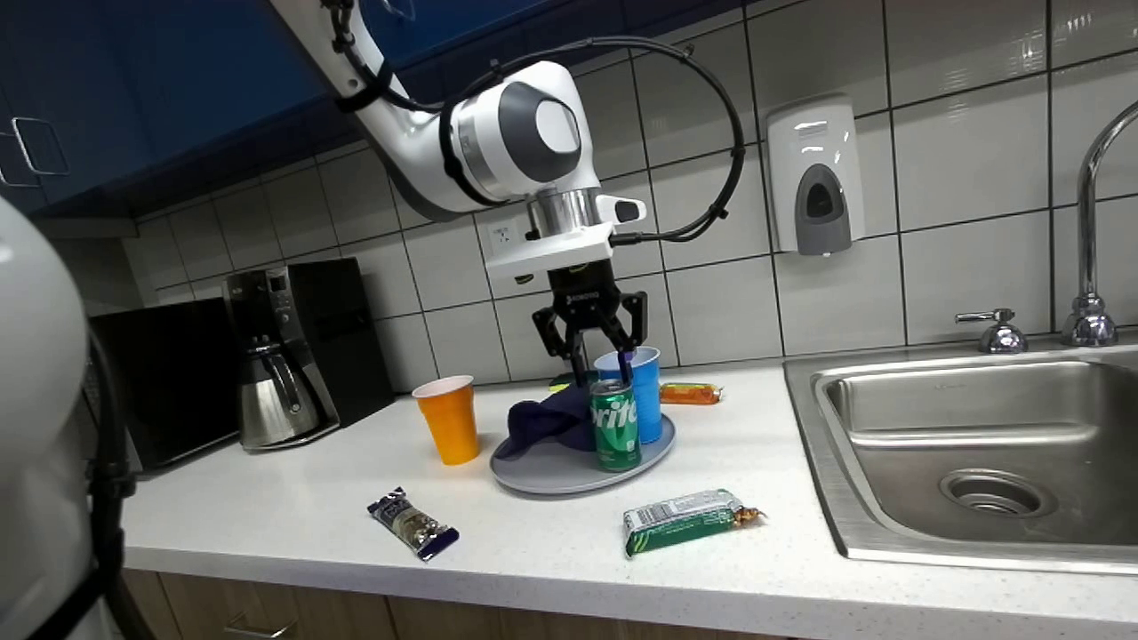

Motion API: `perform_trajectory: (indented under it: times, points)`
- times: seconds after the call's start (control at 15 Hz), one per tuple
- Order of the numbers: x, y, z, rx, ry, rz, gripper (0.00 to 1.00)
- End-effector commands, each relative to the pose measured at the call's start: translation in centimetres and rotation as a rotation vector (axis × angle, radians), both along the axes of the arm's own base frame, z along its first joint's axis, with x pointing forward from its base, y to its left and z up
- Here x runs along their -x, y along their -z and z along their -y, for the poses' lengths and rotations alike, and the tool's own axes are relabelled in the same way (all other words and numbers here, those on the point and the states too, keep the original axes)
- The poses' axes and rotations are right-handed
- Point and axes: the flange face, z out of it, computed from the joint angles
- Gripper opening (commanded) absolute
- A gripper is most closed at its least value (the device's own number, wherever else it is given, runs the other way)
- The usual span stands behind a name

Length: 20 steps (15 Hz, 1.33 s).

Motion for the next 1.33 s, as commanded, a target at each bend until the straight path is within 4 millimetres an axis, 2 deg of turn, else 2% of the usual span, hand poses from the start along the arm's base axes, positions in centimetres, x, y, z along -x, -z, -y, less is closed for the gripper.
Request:
perform_trajectory:
  times: [0.0,0.6,0.67,0.73,0.87,1.27]
  points:
    - [0.5,-1.6,-0.1,0.000,-0.010,0.008,0.38]
    - [1.0,-2.8,-0.2,-0.005,-0.005,0.016,0.38]
    - [1.0,-2.8,-0.2,-0.006,-0.004,0.008,0.72]
    - [0.9,-2.7,-0.2,-0.013,-0.008,-0.001,0.89]
    - [0.7,-2.4,-0.3,-0.012,-0.008,-0.013,1.00]
    - [-0.4,-1.1,-0.1,-0.007,-0.006,-0.026,1.00]
